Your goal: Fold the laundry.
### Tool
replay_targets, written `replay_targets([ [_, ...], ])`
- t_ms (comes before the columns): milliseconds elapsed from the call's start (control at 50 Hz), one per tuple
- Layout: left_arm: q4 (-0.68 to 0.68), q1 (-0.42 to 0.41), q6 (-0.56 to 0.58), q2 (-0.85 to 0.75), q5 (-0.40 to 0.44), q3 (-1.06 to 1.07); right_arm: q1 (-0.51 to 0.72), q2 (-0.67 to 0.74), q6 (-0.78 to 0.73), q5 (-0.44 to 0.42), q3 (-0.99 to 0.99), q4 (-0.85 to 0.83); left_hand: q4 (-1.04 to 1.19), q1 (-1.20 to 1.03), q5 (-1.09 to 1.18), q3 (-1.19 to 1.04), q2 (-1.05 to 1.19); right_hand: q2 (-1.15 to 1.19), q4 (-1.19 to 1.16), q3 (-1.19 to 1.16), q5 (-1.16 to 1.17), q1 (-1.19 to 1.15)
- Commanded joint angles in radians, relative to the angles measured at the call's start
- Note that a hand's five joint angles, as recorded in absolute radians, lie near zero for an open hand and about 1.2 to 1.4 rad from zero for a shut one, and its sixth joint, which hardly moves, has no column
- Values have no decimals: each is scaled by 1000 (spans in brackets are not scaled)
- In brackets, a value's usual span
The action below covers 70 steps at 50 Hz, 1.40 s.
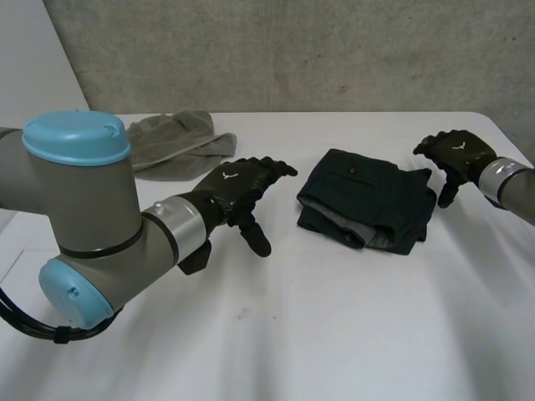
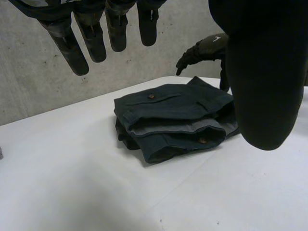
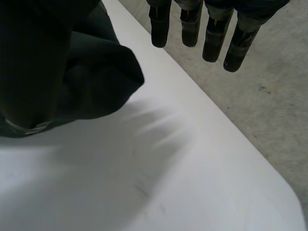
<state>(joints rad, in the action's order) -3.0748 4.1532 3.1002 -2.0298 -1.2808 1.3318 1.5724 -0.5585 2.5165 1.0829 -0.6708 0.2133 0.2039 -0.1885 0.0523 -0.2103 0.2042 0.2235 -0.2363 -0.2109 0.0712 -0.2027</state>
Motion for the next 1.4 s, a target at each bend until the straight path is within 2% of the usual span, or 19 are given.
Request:
replay_targets([
  [20,-7,15,0,-1,0,13,9,61,38,-5,69,12,4,-19,-19,3,3,-49,62,36,-71,28],
  [140,-12,15,0,-1,0,21,32,118,110,2,164,27,4,-19,-19,3,3,-49,62,36,-71,28],
  [340,-12,19,-2,2,0,33,107,80,156,-20,122,184,4,-19,-19,3,3,-49,62,36,-71,28],
  [480,-12,19,-2,6,0,35,113,-46,232,-28,-128,138,4,-19,-19,3,3,-49,62,36,-71,28],
  [660,-12,18,-2,25,0,52,126,-309,398,-17,-508,-95,4,-19,-19,3,3,-49,62,36,-71,28],
  [800,-16,16,-2,36,0,59,169,-389,505,25,-624,-115,4,-19,-19,3,3,-49,62,36,-71,28],
  [860,-16,16,-2,40,0,64,166,-417,554,63,-609,-115,4,-19,-19,3,3,-49,62,36,-71,28],
  [960,-16,16,-2,48,0,66,163,-410,559,69,-517,-92,4,-19,-19,3,3,-49,62,36,-71,28],
  [1140,-21,16,-2,57,1,79,124,-278,426,58,-331,73,7,-22,-16,0,6,-49,62,36,-71,28],
  [1280,-27,15,-2,57,3,86,110,-202,341,35,-259,84,7,-22,-16,0,6,-49,62,36,-71,28],
  [1400,-27,15,-2,56,3,87,92,-146,329,8,-207,98,7,-22,-16,0,6,-49,62,36,-71,28],
])
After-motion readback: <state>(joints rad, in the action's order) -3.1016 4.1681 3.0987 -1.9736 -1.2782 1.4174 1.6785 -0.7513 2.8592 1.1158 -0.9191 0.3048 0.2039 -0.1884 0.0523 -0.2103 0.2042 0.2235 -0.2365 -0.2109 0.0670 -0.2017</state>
